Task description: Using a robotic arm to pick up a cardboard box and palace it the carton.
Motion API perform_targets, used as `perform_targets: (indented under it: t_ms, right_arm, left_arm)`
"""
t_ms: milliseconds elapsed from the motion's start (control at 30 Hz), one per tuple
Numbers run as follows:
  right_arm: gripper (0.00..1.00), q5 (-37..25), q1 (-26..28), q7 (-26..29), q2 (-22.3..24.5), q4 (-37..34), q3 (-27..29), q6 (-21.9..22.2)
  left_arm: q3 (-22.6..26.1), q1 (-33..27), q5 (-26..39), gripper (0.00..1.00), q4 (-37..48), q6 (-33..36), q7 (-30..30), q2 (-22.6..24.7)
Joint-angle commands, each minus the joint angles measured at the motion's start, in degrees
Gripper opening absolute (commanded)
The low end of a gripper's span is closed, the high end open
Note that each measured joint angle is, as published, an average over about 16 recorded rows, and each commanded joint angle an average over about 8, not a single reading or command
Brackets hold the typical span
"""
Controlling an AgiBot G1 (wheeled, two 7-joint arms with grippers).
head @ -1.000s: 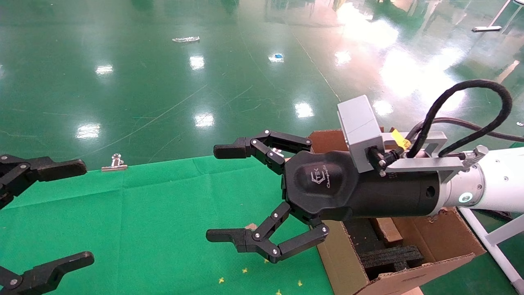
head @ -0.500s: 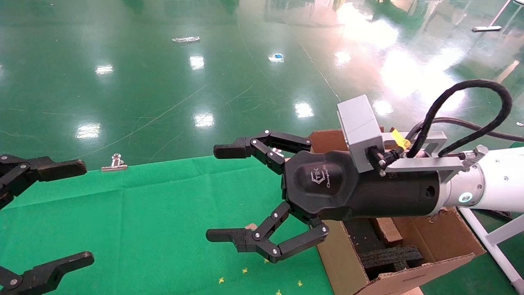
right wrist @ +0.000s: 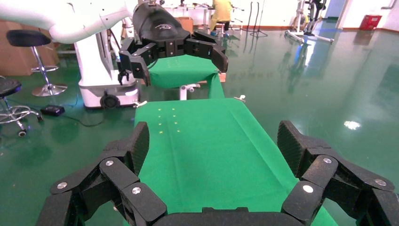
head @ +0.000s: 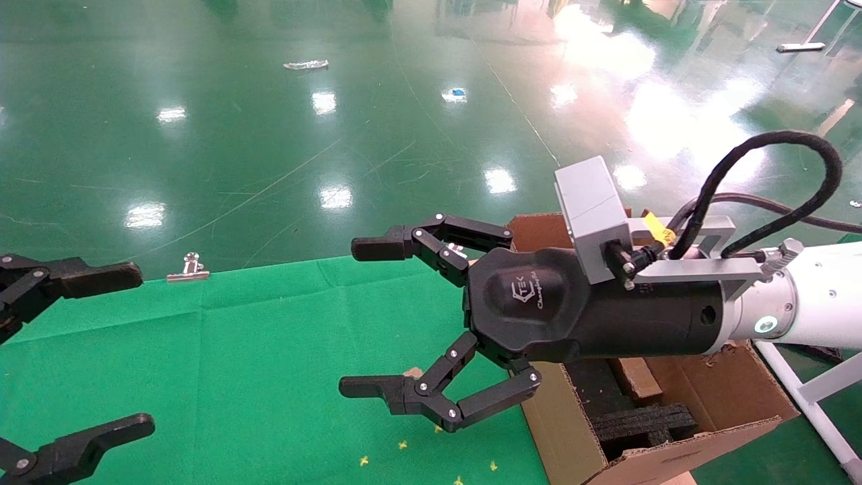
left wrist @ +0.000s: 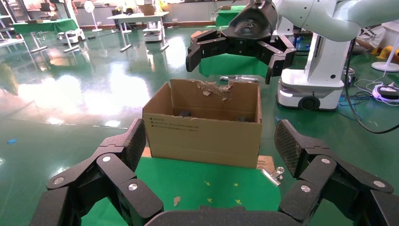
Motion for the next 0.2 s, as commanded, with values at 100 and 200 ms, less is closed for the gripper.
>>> perform_targets:
  t_ms: [100,200]
  right_arm:
    - [1.00,0.0,0.0,0.0,0.0,0.0,0.0,0.0]
    - [1.00,0.0,0.0,0.0,0.0,0.0,0.0,0.0]
  left_arm:
    - [0.0,0.0,0.0,1.00,0.0,0.0,0.0,0.0]
    - [0.0,0.0,0.0,1.00,0.0,0.0,0.0,0.0]
